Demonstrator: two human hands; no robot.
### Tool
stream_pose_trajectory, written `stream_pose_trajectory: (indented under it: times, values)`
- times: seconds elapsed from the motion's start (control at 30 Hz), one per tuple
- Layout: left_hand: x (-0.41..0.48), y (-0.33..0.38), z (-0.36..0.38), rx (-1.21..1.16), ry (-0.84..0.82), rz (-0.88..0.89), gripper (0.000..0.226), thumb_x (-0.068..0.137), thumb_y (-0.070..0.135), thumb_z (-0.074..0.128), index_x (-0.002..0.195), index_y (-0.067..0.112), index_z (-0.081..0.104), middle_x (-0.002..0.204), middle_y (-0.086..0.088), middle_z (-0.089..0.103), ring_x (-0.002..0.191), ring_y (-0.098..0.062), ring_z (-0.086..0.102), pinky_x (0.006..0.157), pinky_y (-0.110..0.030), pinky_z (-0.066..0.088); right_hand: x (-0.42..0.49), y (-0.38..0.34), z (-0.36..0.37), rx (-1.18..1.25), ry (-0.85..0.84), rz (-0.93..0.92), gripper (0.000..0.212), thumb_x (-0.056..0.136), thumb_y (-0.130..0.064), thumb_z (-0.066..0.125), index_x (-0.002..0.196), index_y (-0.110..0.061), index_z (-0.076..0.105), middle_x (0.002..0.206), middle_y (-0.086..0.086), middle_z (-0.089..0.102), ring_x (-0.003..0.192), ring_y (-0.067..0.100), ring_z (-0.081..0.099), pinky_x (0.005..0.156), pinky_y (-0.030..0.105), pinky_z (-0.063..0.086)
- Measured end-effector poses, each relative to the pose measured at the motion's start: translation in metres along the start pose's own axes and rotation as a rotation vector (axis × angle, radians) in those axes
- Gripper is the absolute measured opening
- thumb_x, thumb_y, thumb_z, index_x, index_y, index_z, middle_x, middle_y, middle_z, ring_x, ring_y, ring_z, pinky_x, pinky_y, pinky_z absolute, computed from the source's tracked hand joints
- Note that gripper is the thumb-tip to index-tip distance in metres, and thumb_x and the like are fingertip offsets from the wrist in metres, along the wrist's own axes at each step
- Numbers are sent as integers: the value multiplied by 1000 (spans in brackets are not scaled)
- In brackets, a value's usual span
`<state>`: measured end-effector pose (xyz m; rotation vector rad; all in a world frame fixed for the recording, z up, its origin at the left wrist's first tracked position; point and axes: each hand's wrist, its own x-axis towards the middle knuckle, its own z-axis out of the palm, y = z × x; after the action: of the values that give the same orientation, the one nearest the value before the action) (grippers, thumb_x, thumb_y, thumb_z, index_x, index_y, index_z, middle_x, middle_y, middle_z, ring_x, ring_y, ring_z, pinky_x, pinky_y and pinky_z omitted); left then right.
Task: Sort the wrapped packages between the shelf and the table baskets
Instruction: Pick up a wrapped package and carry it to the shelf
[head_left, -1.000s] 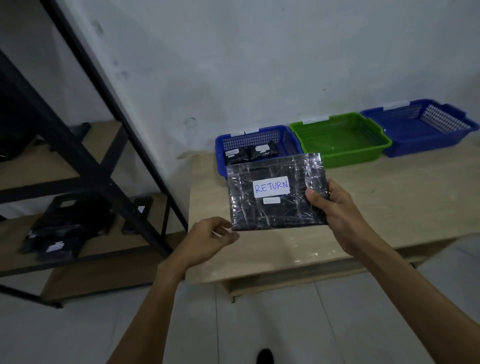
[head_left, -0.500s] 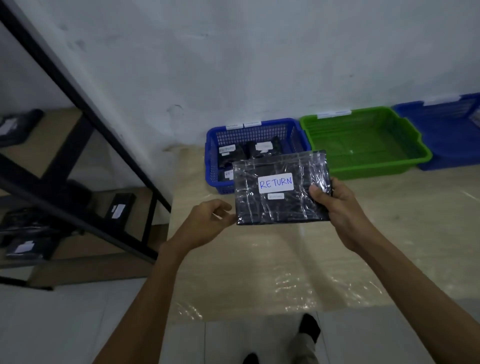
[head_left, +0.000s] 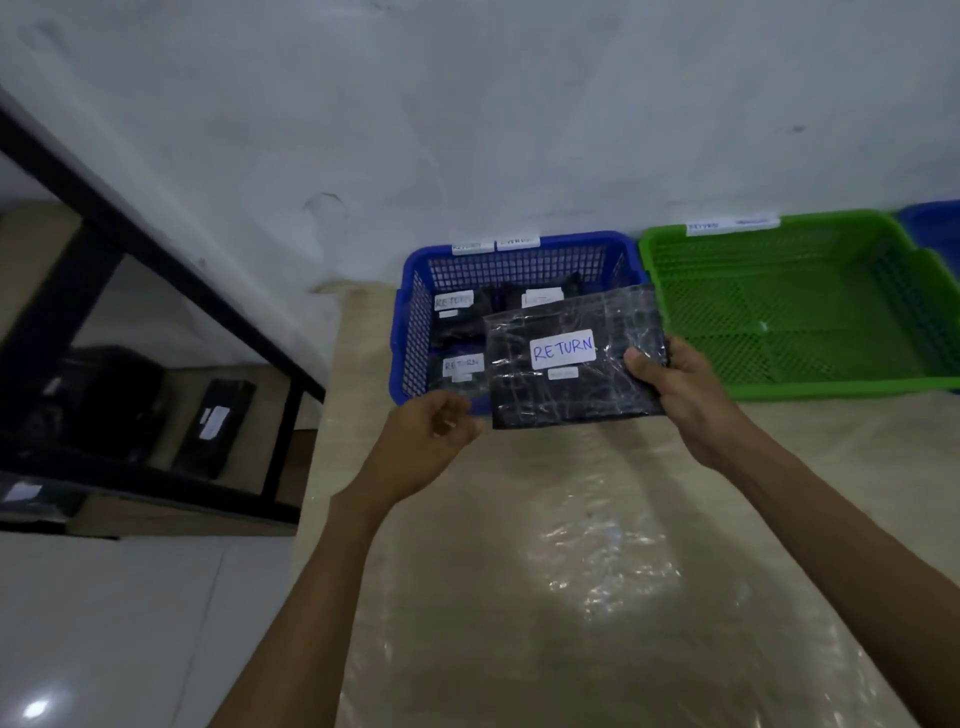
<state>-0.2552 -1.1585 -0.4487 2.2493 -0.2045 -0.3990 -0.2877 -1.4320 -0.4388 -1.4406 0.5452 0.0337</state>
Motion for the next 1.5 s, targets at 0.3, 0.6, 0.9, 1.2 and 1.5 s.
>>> stream_pose_trajectory:
  times: [0.3, 0.6, 0.9, 1.2, 1.5]
  values:
    - [64, -34, 34, 284, 65, 264, 47, 78, 57, 57, 91, 13, 70, 83, 2, 67, 80, -16, 56, 70, -33, 49, 82, 1, 13, -236, 113, 101, 18, 95, -14, 56, 111, -7, 54, 98, 4, 64, 85, 17, 62, 68, 26, 49]
    - [91, -41, 42, 267, -83, 89, 53, 72, 78, 51, 72, 26, 61, 71, 11, 65, 68, -4, 61, 63, -35, 55, 108, 24, 23, -461, 116, 250, 30, 92, -22, 59, 118, -6, 56, 111, 11, 63, 96, 26, 62, 71, 33, 53]
    - [93, -41, 47, 403, -19, 156, 63, 69, 87, 43, 65, 24, 53, 61, 10, 54, 59, -3, 51, 50, -27, 46, 109, 25, 28, -804, 64, 273, 50, 94, -17, 53, 135, -3, 29, 117, 20, 56, 84, 27, 53, 70, 32, 45]
    - [94, -42, 48, 412, -11, 163, 64, 70, 87, 41, 65, 24, 53, 61, 11, 54, 59, -4, 52, 50, -26, 45, 96, 29, 49, -1432, 9, 99, 54, 92, -17, 50, 140, -8, 27, 123, 27, 44, 102, 42, 55, 71, 40, 43]
    - [94, -41, 49, 438, -7, 186, 62, 71, 85, 39, 65, 24, 51, 60, 11, 50, 57, -5, 50, 49, -25, 41, 111, 31, 93, -1576, -253, 34, 91, 82, -53, 64, 149, -36, 5, 156, 13, -21, 141, 49, 2, 105, 67, 25]
